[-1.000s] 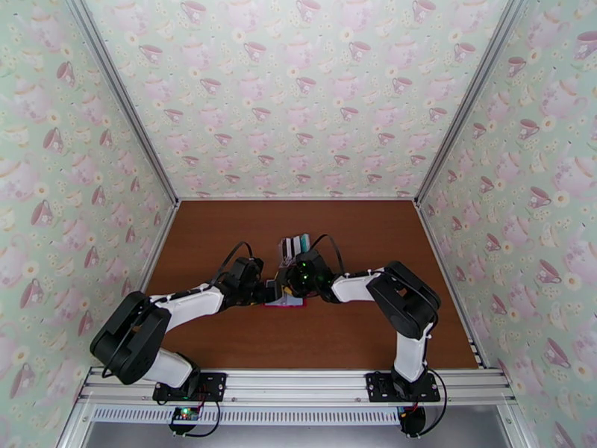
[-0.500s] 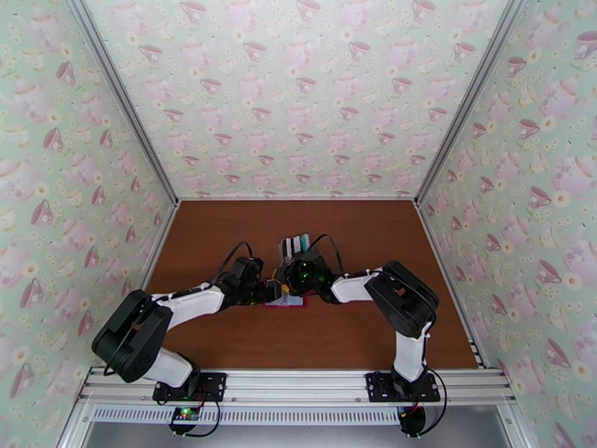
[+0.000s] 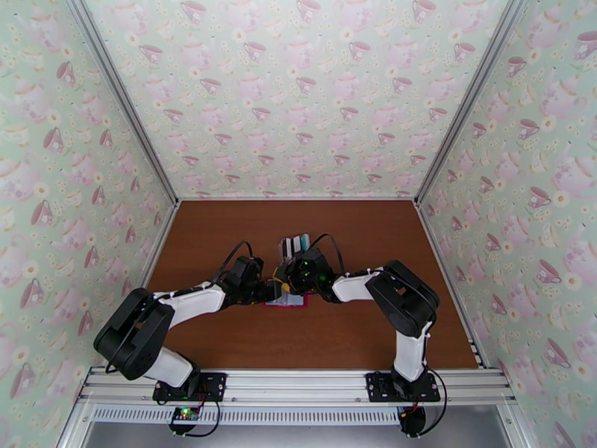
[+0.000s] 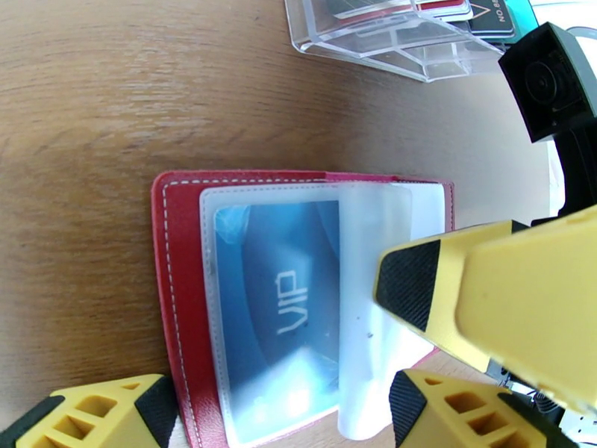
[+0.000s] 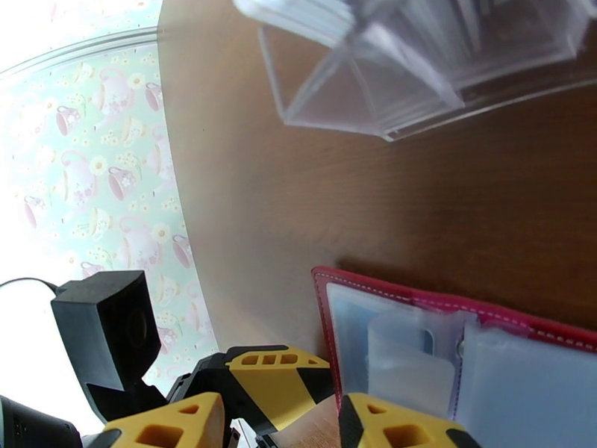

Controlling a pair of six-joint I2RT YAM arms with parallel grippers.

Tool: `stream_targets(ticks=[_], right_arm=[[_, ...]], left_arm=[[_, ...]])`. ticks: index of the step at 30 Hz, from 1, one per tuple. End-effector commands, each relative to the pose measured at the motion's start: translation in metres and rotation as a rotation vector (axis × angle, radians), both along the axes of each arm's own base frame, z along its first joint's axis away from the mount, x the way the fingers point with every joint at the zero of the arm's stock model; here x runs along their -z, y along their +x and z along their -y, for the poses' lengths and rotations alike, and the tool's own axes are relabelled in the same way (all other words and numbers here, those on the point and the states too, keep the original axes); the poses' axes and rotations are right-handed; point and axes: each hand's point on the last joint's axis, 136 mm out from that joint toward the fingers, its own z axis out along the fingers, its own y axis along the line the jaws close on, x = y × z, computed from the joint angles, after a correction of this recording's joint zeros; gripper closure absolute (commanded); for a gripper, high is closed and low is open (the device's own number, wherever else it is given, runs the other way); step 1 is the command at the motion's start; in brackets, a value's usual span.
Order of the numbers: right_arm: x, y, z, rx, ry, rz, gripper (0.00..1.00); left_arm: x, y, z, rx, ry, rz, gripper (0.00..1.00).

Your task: Put the credit cards into the card holder

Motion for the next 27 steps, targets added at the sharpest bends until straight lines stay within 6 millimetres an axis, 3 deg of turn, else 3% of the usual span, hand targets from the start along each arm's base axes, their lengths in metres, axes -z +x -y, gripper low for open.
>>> stream_targets(ticks=[1, 8, 20, 27], right_arm=[[-0.006, -0.001, 0.001, -0.002, 0.023, 0.002, 0.53], [0.003, -0.003, 0.001, -0.005, 0.024, -0.018, 0.53], [0.014, -0.003, 0.000, 0.002, 0.051, -0.041, 0.53], [0.000, 0.004, 0.002, 0.011, 0.086, -0.017, 0.53]], left_arm=[[0.062, -0.040, -0.003, 0.050, 0.067, -0.156, 0.17], [0.065, -0.043, 0.005, 0.070, 0.062, -0.156, 0.21], [0.084, -0.050, -0.003, 0.066, 0.150, -0.202, 0.20], [0.105, -0.060, -0.011, 0.061, 0.198, -0.261, 0.23]])
